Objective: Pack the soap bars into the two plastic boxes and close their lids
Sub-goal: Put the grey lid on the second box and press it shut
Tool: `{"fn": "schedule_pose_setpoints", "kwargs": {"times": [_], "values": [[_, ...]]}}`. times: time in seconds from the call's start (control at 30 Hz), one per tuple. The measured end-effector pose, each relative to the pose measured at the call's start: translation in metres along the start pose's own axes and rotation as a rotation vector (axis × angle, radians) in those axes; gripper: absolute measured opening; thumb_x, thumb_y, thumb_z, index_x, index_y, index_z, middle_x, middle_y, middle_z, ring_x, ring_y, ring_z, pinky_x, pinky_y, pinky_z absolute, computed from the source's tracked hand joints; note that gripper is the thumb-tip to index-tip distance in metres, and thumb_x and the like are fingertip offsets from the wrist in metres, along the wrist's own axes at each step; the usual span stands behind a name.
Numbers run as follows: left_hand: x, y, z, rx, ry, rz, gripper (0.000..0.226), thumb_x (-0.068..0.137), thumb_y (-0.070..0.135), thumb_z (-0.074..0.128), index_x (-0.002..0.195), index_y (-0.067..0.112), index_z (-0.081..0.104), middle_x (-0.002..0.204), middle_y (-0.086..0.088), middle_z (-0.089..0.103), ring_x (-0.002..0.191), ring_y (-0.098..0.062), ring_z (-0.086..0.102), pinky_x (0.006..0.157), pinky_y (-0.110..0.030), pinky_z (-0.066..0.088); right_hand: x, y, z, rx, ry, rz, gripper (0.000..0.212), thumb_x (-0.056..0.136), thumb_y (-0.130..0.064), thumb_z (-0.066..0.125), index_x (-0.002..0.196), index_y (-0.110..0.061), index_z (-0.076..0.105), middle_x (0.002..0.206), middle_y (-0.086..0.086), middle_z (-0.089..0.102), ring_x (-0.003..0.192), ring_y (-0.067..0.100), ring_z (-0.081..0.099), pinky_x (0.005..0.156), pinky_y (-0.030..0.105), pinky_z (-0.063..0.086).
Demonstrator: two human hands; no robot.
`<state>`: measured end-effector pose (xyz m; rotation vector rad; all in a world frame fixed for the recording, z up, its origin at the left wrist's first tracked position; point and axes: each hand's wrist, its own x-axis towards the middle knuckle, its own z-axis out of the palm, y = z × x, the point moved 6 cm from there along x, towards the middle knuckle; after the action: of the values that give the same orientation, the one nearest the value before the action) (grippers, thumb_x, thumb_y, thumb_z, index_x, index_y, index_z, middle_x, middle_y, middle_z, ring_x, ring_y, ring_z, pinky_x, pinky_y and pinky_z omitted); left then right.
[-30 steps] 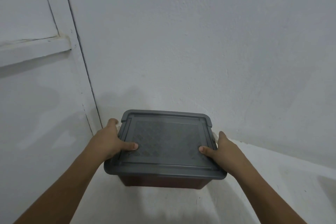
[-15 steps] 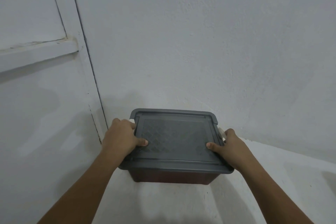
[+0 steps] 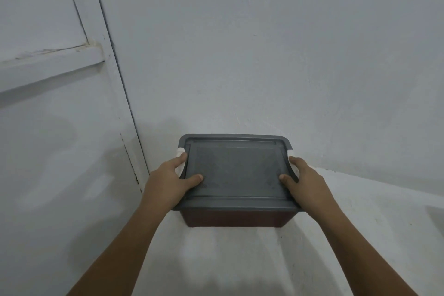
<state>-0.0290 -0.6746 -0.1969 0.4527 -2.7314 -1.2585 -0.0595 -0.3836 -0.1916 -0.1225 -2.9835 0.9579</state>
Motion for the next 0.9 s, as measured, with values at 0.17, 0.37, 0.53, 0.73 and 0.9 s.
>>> {"fn": "schedule_pose_setpoints", "kwargs": {"times": [0.17, 0.37, 0.53, 0.73, 0.9], "values": [[-0.003, -0.001, 0.0, 0.007, 0.028, -0.007, 0.078, 0.075, 0.047, 0.075, 0.143, 0.032, 0.042, 0.145, -0.001, 0.047, 0.126, -0.026, 0.05, 0.099, -0.036, 0.041, -0.003, -0.001, -0.001, 0.014, 0.004, -0.019, 0.055, 0.097, -0.028, 0.05, 0.147, -0.014, 0.031, 0.141, 0.011, 0.049, 0.126, 0.029, 0.049, 0.101, 0.035, 0.039], [-0.017, 0.001, 0.005, 0.008, 0.046, -0.02, 0.079, 0.072, 0.048, 0.077, 0.142, 0.032, 0.043, 0.144, -0.003, 0.049, 0.123, -0.027, 0.052, 0.096, -0.038, 0.044, -0.011, 0.012, -0.007, 0.007, -0.006, -0.036, 0.057, 0.097, -0.031, 0.05, 0.147, -0.015, 0.029, 0.143, 0.01, 0.047, 0.128, 0.028, 0.048, 0.103, 0.035, 0.038], [-0.041, 0.015, 0.025, -0.023, 0.051, -0.018, 0.079, 0.071, 0.045, 0.079, 0.141, 0.033, 0.045, 0.144, -0.004, 0.049, 0.123, -0.028, 0.052, 0.098, -0.041, 0.046, -0.026, 0.042, -0.025, -0.004, 0.004, -0.037, 0.059, 0.096, -0.034, 0.051, 0.148, -0.016, 0.029, 0.147, 0.007, 0.044, 0.131, 0.026, 0.044, 0.107, 0.035, 0.035], [-0.069, 0.041, 0.063, -0.062, -0.001, 0.012, 0.081, 0.07, 0.045, 0.08, 0.142, 0.034, 0.044, 0.146, 0.002, 0.047, 0.114, -0.023, 0.057, 0.091, -0.036, 0.046, -0.052, 0.092, -0.059, 0.006, 0.033, -0.005, 0.06, 0.096, -0.035, 0.052, 0.148, -0.017, 0.029, 0.147, 0.006, 0.043, 0.132, 0.025, 0.043, 0.106, 0.033, 0.034], [-0.095, 0.07, 0.104, -0.075, -0.046, 0.061, 0.081, 0.068, 0.048, 0.08, 0.14, 0.037, 0.045, 0.144, 0.003, 0.048, 0.127, -0.023, 0.05, 0.098, -0.038, 0.044, -0.077, 0.141, -0.093, -0.027, 0.059, 0.045, 0.061, 0.096, -0.038, 0.051, 0.149, -0.019, 0.028, 0.149, 0.003, 0.042, 0.132, 0.024, 0.044, 0.106, 0.034, 0.035]]}}
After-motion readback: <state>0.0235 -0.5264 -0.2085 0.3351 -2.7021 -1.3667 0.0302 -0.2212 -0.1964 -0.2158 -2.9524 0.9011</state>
